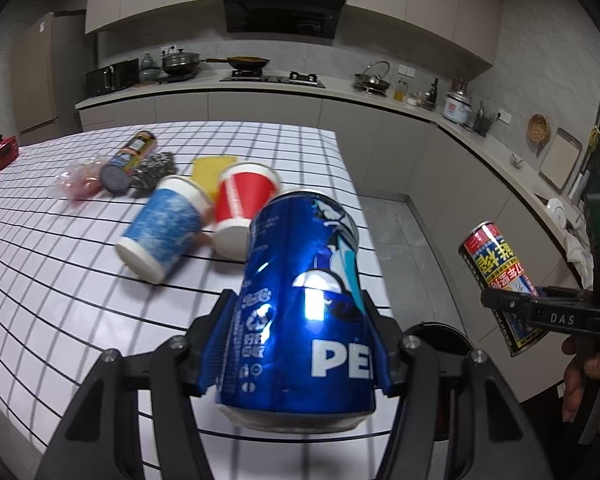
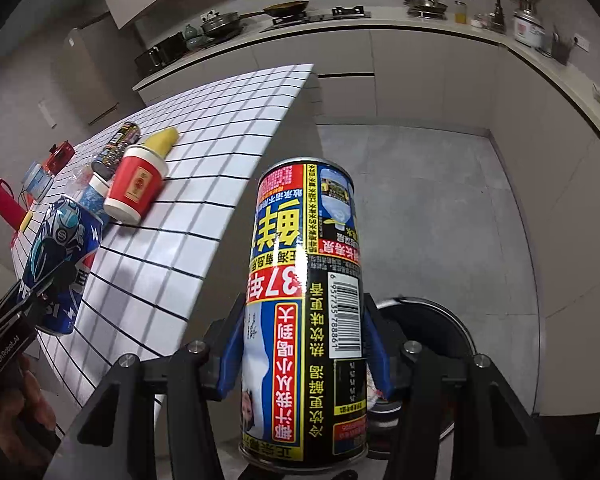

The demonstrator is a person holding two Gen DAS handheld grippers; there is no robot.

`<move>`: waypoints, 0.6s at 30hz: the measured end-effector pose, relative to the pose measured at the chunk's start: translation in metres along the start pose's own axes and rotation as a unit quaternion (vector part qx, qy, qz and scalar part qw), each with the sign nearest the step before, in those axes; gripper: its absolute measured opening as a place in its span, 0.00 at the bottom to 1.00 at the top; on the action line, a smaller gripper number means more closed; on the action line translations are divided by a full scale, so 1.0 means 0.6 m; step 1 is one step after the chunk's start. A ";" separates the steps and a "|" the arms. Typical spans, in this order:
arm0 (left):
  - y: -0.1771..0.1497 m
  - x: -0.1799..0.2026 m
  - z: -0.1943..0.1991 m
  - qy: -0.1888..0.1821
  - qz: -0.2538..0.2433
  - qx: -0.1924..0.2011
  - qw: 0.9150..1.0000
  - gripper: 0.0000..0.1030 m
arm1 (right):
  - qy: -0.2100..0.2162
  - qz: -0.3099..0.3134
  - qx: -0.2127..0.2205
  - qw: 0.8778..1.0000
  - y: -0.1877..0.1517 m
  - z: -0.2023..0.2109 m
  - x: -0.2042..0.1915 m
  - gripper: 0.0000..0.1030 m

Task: Collect trash
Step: 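Lift the Pepsi can and spray can and carry both toward the black bin, then open both tools over the black bin to drop the cans in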

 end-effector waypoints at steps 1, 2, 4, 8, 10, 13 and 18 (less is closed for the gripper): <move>-0.002 0.013 -0.001 -0.003 -0.002 -0.001 1.000 0.58 | -0.002 -0.002 0.000 1.000 -0.004 0.004 0.010 0.53; -0.005 0.023 -0.001 -0.006 -0.004 -0.001 1.000 0.58 | -0.004 -0.004 -0.001 1.000 -0.010 0.009 0.023 0.53; -0.010 0.047 -0.002 -0.012 -0.008 -0.003 1.000 0.58 | -0.008 -0.007 -0.002 1.000 -0.020 0.016 0.042 0.53; -0.024 0.098 -0.004 -0.026 -0.017 -0.007 1.000 0.58 | -0.015 -0.014 -0.006 1.000 -0.045 0.028 0.086 0.53; -0.032 0.123 -0.007 -0.032 -0.023 -0.010 0.999 0.58 | -0.017 -0.018 -0.010 1.000 -0.059 0.031 0.108 0.53; -0.047 0.167 -0.013 -0.041 -0.034 -0.018 0.998 0.58 | -0.020 -0.023 -0.018 0.999 -0.080 0.033 0.140 0.53; -0.074 0.228 -0.029 -0.052 -0.046 -0.034 0.997 0.58 | -0.020 -0.025 -0.030 0.999 -0.110 0.031 0.185 0.53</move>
Point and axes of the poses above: each gripper's, at about its wrist camera, not at the fingertips, and z roughly against the way its jaws point, x to its right, y to its top, the point moved 8 cm from there along -z, roughly the way its jaws point, and after that the axes turned 3 degrees about y, right-handed, at the moved point
